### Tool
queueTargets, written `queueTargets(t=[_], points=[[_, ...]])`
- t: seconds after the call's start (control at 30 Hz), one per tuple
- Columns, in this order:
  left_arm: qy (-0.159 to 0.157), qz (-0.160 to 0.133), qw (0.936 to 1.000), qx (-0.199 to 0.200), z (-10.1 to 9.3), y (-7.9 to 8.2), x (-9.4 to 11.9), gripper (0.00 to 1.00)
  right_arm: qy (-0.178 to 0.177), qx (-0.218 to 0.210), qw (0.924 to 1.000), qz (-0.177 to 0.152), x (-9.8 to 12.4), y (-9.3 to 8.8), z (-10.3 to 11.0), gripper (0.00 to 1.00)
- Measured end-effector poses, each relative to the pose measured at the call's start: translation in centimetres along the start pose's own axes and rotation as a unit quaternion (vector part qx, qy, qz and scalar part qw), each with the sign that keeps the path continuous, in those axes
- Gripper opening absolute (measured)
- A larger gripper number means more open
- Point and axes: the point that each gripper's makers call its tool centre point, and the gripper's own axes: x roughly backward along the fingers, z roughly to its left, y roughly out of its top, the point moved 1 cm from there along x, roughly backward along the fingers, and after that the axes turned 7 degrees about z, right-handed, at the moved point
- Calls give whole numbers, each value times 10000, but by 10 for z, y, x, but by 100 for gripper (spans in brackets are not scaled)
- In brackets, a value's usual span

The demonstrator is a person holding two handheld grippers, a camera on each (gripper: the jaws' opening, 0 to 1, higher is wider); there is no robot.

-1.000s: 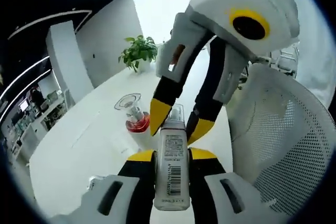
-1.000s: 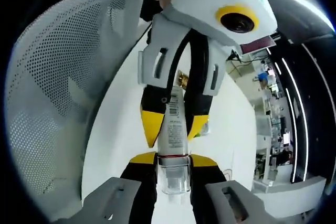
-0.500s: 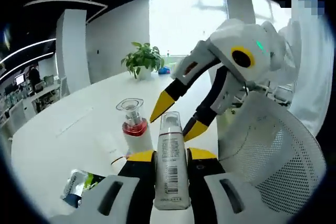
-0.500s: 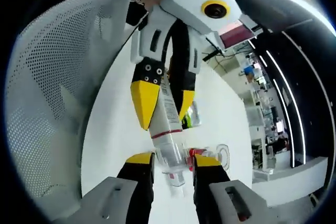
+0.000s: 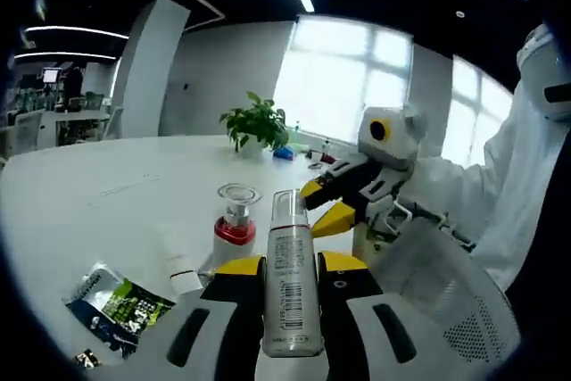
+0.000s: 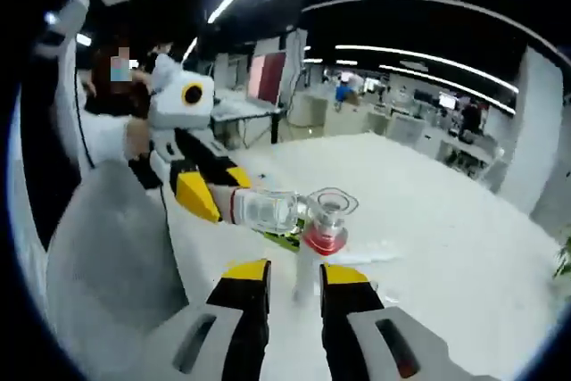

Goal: Arrange the skincare products in the storage area until every visible bottle or jar stands upright without overlapping.

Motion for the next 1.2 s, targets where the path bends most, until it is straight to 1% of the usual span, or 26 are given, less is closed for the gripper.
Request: queueTargets(t=[0.03, 0.07, 0.1, 0.13, 0.2, 0.23, 0.3, 0.37, 0.4, 0.43, 0.47, 0.5, 0.53, 0.57, 0.6, 0.73, 0.8, 0.87, 0.9, 0.93, 0.97, 1.0, 1.03, 1.1, 1.17, 1.2], points=[[-54, -87, 9999, 82, 1, 3, 1, 20, 129, -329, 9991, -216, 1, 4, 2, 12], [-80, -145, 9998, 127, 1, 4, 2, 20, 316, -703, 9959, -482, 1, 9, 22, 13], [-130, -216, 9995, 172, 1, 6, 3, 20, 452, -903, 9928, -640, 2, 13, 25, 14], [-188, -301, 9991, 223, 1, 8, 5, 20, 539, -1154, 9882, -845, 4, 17, 26, 15], [-229, -415, 9981, 395, -2, 12, 3, 20, 766, -1496, 9790, -1150, 7, 25, 30, 19], [-255, -492, 9974, 464, -2, 14, 3, 20, 850, -1727, 9722, -1333, 9, 29, 29, 19], [-323, -605, 9966, 457, -4, 17, 4, 20, 963, -2016, 9624, -1543, 10, 34, 30, 21], [-361, -622, 9966, 406, -6, 18, 3, 20, 1006, -2059, 9591, -1663, 8, 35, 30, 21], [-411, -606, 9964, 434, -8, 18, 3, 20, 1053, -2141, 9552, -1753, 8, 37, 30, 22], [-443, -599, 9961, 475, -10, 17, 2, 20, 1244, -2321, 9459, -1896, 9, 43, 34, 22], [-472, -590, 9961, 456, -12, 17, 1, 19, 1285, -2373, 9427, -1961, 10, 45, 34, 24], [-495, -606, 9960, 442, -14, 17, 1, 19, 1343, -2464, 9373, -2065, 10, 48, 35, 25], [-534, -632, 9955, 453, -15, 18, 2, 19, 1375, -2472, 9371, -2045, 10, 47, 35, 25], [-568, -661, 9951, 476, -16, 19, 2, 19, 1333, -2453, 9389, -2015, 8, 46, 34, 24], [-599, -667, 9948, 490, -17, 19, 2, 19, 1334, -2439, 9390, -2026, 8, 46, 34, 24], [-625, -658, 9945, 520, -18, 18, 2, 19, 1443, -2626, 9308, -2094, 8, 49, 35, 24], [-632, -677, 9943, 536, -18, 19, 1, 19, 1462, -2683, 9283, -2118, 7, 51, 35, 24], [-641, -633, 9945, 531, -19, 17, 1, 19, 1489, -2708, 9269, -2129, 7, 52, 36, 23], [-649, -621, 9944, 550, -19, 16, 0, 19, 1533, -2772, 9232, -2175, 8, 55, 36, 20], [-708, -563, 9943, 562, -21, 14, 0, 19, 1557, -2868, 9188, -2219, 8, 57, 35, 14], [-745, -562, 9942, 530, -23, 14, -1, 19, 1591, -2872, 9188, -2191, 7, 59, 37, 14], [-742, -542, 9944, 530, -24, 13, -3, 19, 1568, -2798, 9215, -2190, 7, 59, 36, 13], [-709, -497, 9950, 500, -24, 11, -3, 19, 1535, -2658, 9283, -2098, 6, 59, 38, 13], [-644, -379, 9959, 512, -21, 7, -4, 19, 1473, -2609, 9329, -1997, 4, 59, 39, 12], [-671, -371, 9956, 542, -21, 6, -5, 20, 1483, -2621, 9329, -1976, 4, 60, 41, 12], [-661, -368, 9957, 531, -21, 6, -5, 20, 1403, -2514, 9378, -1940, 4, 60, 41, 12]])
